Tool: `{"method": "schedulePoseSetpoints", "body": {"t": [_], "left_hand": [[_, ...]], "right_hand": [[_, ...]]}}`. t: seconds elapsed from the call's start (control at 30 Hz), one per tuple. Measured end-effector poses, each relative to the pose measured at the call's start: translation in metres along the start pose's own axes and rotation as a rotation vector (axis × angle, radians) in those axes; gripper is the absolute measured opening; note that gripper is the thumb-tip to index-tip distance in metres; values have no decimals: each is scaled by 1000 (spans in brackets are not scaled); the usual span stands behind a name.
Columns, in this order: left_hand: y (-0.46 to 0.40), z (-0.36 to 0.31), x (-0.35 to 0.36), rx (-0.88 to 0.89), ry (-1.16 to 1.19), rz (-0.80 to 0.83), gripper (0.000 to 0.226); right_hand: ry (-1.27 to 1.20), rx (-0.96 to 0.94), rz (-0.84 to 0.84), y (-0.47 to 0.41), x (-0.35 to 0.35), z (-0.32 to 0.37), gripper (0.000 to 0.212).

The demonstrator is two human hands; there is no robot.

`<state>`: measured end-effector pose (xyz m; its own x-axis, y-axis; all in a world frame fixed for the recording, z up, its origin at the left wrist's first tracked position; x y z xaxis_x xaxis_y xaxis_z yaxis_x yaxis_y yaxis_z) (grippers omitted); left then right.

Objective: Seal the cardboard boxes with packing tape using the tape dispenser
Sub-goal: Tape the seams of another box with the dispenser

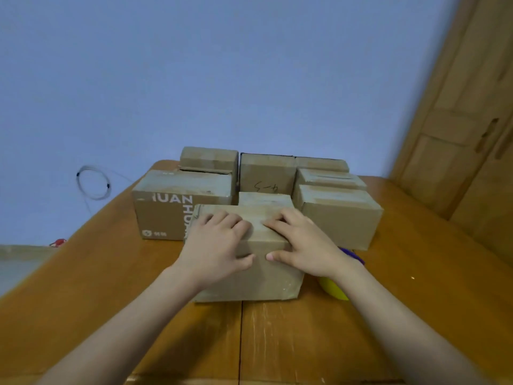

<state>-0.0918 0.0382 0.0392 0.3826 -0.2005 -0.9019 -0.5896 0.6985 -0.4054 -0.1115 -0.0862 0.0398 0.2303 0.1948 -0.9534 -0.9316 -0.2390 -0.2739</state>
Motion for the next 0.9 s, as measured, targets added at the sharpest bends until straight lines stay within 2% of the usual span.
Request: {"method": "schedulePoseSetpoints", "body": {"t": [0.27,0.57,0.6,0.67,0.73,0.8,0.83,0.9], "left_hand": [[15,-5,15,-20,38,-72,49],[7,3,30,-44,93,91,72],[7,3,30,-38,119,103,76],[8,4,32,-36,166,121,86],[10,6,34,-51,186,126,91],[10,4,30,-49,158,104,81],[10,4,30,-43,123,95,75],[9,5,30,-36,84,42,67]], "right_hand": [[-115,101,-33,6,22,-7,70],[-157,162,-2,10,23,-6,68],[-216,169,7,12,22,-7,65],[-530,211,-23,18,13,-17,52],[-738,284,-196,27,-6,-42,37],[-658,414,-363,35,-19,-79,32],[-562,487,-369,37,-19,-97,34],[-346,604,-204,34,-4,-128,47]]}}
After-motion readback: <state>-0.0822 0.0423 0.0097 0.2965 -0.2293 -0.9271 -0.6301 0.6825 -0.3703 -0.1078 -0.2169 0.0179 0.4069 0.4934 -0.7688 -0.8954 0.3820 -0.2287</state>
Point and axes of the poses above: each hand's wrist, its own y-axis away from the middle knuckle, its own x-axis out of the palm, z = x × y, the point moved 8 cm from there along -y, towards the middle knuckle, and after that the axes turned 5 degrees about x, right-handed, at the moved point
